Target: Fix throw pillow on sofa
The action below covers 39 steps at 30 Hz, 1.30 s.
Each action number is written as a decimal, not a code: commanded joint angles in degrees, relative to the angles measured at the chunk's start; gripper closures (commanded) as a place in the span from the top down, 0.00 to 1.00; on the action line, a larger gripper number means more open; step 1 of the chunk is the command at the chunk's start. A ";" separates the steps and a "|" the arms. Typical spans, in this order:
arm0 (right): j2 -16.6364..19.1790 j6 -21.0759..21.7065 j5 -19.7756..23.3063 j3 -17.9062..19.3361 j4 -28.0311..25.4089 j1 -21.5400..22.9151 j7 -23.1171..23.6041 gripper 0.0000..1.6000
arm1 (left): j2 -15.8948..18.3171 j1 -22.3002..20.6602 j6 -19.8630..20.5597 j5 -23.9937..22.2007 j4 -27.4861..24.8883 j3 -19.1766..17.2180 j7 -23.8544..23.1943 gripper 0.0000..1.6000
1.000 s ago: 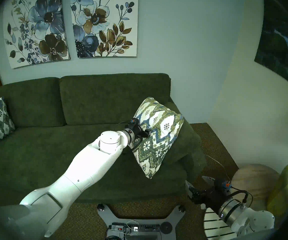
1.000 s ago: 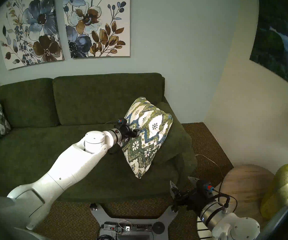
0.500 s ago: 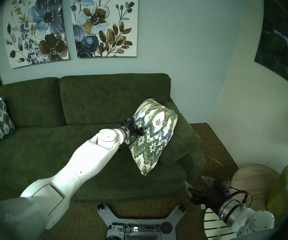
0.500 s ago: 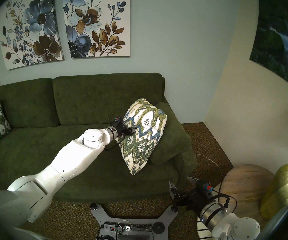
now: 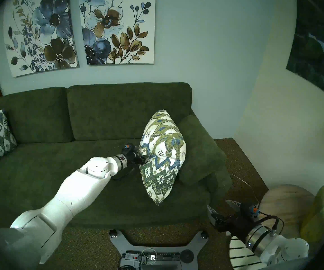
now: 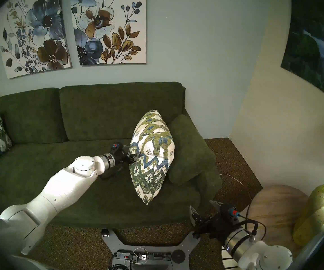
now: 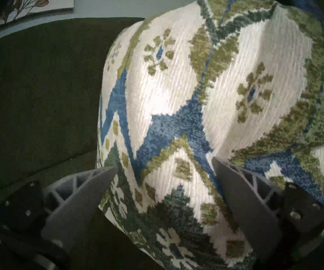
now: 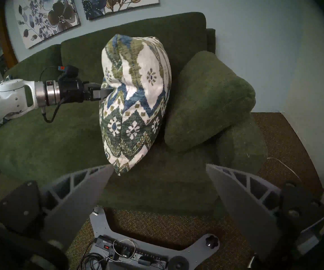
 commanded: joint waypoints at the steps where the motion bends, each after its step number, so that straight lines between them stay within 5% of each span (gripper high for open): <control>1: 0.01 -0.09 0.11 0.15 -0.76 0.21 -0.01 1.00 | 6.28 6.30 -0.09 -1.95 -3.89 -3.01 -3.87 1.00; 7: -0.08 -0.01 0.08 0.24 -0.76 0.12 0.15 1.00 | 11.08 11.80 -0.46 -6.93 -12.86 -6.11 -9.68 1.00; 16: -0.20 0.05 0.05 0.33 -0.76 0.09 0.31 1.00 | 13.63 15.30 0.10 -13.03 -19.52 -9.53 -14.74 1.00; 25: -0.37 0.08 0.00 0.45 -0.76 0.08 0.51 1.00 | 20.12 19.69 2.69 -19.68 -27.64 -18.09 -16.31 1.00; 39: -0.55 0.00 -0.05 0.57 -0.76 0.21 0.84 1.00 | 29.52 27.09 3.39 -26.52 -19.39 -33.06 -17.03 1.00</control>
